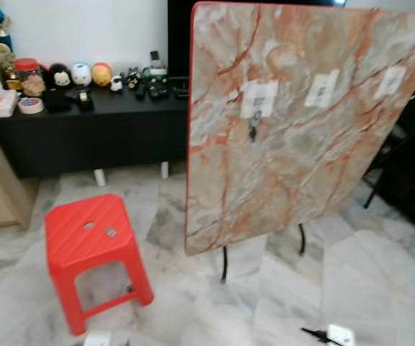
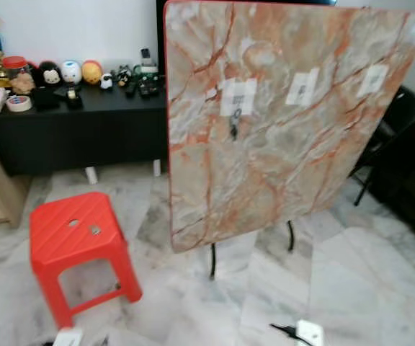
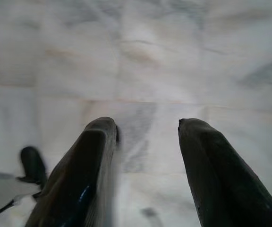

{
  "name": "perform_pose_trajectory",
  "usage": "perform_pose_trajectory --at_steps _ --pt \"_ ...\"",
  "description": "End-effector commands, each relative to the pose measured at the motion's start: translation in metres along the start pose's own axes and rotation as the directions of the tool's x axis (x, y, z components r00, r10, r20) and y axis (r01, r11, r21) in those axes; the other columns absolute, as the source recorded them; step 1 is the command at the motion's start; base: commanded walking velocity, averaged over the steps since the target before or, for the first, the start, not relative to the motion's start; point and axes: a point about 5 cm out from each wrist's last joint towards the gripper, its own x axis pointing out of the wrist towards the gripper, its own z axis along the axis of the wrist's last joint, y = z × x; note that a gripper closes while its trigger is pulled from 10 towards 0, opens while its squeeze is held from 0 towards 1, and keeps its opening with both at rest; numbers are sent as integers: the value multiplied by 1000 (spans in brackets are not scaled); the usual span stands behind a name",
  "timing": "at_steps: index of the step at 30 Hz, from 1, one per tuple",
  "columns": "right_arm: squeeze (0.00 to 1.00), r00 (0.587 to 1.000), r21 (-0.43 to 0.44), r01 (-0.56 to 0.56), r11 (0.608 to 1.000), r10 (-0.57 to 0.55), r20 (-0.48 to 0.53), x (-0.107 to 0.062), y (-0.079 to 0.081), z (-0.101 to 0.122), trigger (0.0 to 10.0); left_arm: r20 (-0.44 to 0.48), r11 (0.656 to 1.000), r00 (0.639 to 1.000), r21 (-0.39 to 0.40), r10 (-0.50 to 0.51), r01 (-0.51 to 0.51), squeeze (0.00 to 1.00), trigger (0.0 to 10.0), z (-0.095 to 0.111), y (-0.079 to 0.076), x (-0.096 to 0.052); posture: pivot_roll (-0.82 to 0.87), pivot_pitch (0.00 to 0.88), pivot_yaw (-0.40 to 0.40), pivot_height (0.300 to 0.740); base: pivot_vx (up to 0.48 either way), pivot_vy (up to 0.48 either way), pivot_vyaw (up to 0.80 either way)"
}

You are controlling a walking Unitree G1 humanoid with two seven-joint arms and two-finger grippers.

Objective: Hang keys on a hook

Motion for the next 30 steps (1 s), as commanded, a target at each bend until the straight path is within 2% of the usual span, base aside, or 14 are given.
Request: perform_pose_trajectory --at_steps 1,10,14,21,22,25,27,30 --pt "0 999 -2 27 1000 -27 22 -1 -11 6 10000 21 1000 999 19 -24 23 0 10000 7 -8 2 119 0 -59 740 0 -337 0" --pt "0 999 -8 26 1000 -25 21 -1 -10 6 10000 15 999 1000 26 -25 25 0 10000 5 -10 2 121 0 -61 740 0 -391 0" --pt "0 999 -6 26 1000 -26 25 -1 -10 6 10000 21 1000 1000 2 -18 18 0 10000 5 -9 2 124 0 -63 740 0 -70 0" --pt "0 999 2 27 1000 -27 33 -1 -10 8 10000 121 998 993 -68 2 6 0 10000 22 -3 3 124 0 -66 740 0 0 0" --pt "0 999 4 28 1000 -29 37 -1 -11 8 10000 227 992 974 -124 8 21 0 10000 45 1 3 128 0 -74 740 0 0 0" --pt "0 999 -13 32 999 -32 35 -1 -12 10 10000 375 975 927 -211 16 69 0 10000 83 1 3 138 0 -79 740 0 0 0" --pt "0 999 -13 33 999 -33 35 -1 -12 10 10000 432 977 902 -194 8 84 0 10000 98 1 1 138 0 -79 740 0 0 0" --pt "0 999 -14 32 999 -31 37 -1 -13 10 10000 613 980 790 -135 -31 144 0 10000 140 -3 -9 137 0 -79 740 0 0 0"
